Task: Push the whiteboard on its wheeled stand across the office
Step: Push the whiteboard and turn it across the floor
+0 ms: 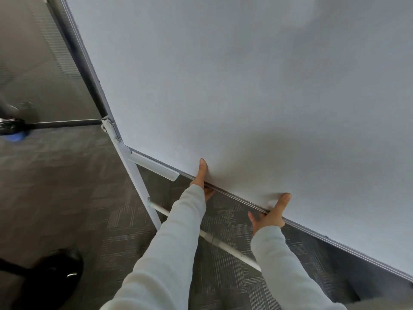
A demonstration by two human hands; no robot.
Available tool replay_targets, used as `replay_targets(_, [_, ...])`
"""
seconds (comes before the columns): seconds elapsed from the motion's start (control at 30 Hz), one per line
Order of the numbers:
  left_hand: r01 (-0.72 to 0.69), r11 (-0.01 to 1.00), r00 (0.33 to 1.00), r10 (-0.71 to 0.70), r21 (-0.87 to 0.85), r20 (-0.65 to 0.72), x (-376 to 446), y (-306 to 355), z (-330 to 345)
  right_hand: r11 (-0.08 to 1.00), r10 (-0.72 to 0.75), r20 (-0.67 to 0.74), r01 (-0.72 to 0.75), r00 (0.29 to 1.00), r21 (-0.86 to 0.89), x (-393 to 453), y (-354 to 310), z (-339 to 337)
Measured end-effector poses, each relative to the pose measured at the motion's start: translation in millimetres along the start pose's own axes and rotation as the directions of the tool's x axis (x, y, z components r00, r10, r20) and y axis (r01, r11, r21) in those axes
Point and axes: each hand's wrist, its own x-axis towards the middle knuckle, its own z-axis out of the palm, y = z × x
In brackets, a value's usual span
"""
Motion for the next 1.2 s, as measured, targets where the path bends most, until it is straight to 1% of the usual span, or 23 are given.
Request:
replay_targets(0.13, [-0.021,1.000,1.000,0.021,-0.010,-0.002,41.5,36.4,-9.9,1.000,-0.004,0.010,0.003,1.000,0.006,13.8,19.4,54.4])
replay_targets(0.23, [-0.026,0.999,1.000,0.026,-0.027,0.002,71.2,66.3,-18.9,1.000,-0.011,0.058,0.011,0.998,0.003,22.6,34.7,93.4])
replay_targets(0.43, [-0.015,1.000,1.000,0.015,-0.022,-0.004,137.7,142.3,-42.3,0.999,-0.021,0.097,0.024,0.995,-0.025,38.9,71.2,190.8])
replay_targets(0.73, [-0.051,0.998,0.998,0.050,-0.028,-0.027,221.1,241.7,-87.6,0.997,0.023,0.142,-0.012,0.990,-0.074,50.4,132.7,318.1])
replay_targets(0.93, [-0.070,0.996,0.997,0.067,-0.057,-0.048,261.2,294.2,-111.1,0.996,0.063,0.163,-0.050,0.985,-0.078,54.0,167.4,382.0])
replay_targets(1.03, [-0.079,0.992,0.994,0.072,-0.102,-0.079,283.3,322.6,-124.2,0.994,0.082,0.151,-0.069,0.985,-0.089,53.6,186.6,420.9])
replay_targets(1.13, [-0.095,0.991,0.990,0.085,-0.093,-0.112,306.3,346.8,-137.8,0.994,0.079,0.101,-0.070,0.992,-0.089,54.6,203.6,458.9])
replay_targets(1.2, [-0.108,0.990,0.986,0.094,-0.095,-0.141,326.0,365.7,-149.9,0.994,0.091,0.104,-0.084,0.990,-0.073,53.1,218.4,486.9])
